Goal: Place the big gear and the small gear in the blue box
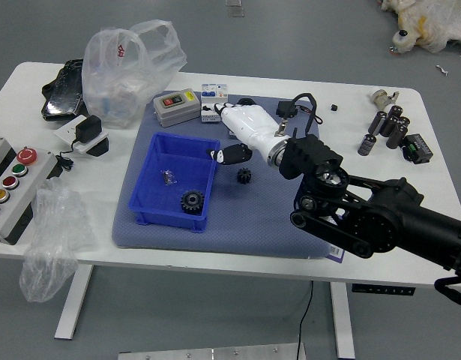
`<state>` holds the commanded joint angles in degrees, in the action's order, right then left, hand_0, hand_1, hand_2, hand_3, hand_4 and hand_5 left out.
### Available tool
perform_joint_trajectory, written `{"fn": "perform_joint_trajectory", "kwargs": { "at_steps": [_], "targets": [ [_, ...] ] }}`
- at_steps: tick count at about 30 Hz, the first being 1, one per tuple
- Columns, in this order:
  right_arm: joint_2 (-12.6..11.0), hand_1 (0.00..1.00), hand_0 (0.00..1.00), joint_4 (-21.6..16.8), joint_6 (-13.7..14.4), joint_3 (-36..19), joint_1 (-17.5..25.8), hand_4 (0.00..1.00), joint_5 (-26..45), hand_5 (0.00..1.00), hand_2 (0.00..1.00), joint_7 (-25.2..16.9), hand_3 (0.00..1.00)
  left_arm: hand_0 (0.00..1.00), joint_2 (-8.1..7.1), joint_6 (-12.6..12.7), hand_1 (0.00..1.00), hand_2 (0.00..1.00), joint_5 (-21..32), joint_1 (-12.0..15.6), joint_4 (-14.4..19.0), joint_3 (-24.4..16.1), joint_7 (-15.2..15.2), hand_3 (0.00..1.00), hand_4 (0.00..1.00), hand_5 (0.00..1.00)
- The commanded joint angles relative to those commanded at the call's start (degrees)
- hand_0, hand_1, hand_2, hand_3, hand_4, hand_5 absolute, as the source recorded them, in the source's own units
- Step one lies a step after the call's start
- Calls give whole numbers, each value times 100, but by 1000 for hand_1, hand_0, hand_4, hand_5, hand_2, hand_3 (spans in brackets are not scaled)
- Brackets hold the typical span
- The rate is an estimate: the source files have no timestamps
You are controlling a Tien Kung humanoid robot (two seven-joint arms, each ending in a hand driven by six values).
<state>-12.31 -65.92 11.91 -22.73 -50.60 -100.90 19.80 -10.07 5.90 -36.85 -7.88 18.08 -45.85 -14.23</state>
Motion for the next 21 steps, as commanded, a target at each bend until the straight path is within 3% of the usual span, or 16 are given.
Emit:
{"fn": "perform_joint_trajectory", "kwargs": {
  "at_steps": [2,3,8,9,20,21],
  "targets": [
    [-30,738,407,167,-43,66,45,692,105,258,867,27,880,661,0,0,618,602,-2,1,-1,-1,1,755,747,655],
    [-30,687,400,244,-73,120,66,727,156,298,847,36,878,660,0,-1,618,603,0,0,-2,2,4,755,747,653],
    [44,687,400,501,-193,417,125,727,379,298,847,18,878,660,5,-5,618,603,2,-9,-3,9,11,755,747,653],
    [63,641,391,539,-213,471,126,908,419,449,829,6,875,660,4,-5,618,602,-2,-10,-3,8,10,755,746,651],
    [221,590,381,965,-188,833,75,908,744,449,770,-123,840,659,-13,-12,618,602,-35,-24,-2,-12,-4,754,746,649],
    [238,559,375,997,-173,866,69,871,766,413,742,-131,785,659,-15,-13,618,602,-38,-28,-2,-15,-4,755,745,648]
  ]
}}
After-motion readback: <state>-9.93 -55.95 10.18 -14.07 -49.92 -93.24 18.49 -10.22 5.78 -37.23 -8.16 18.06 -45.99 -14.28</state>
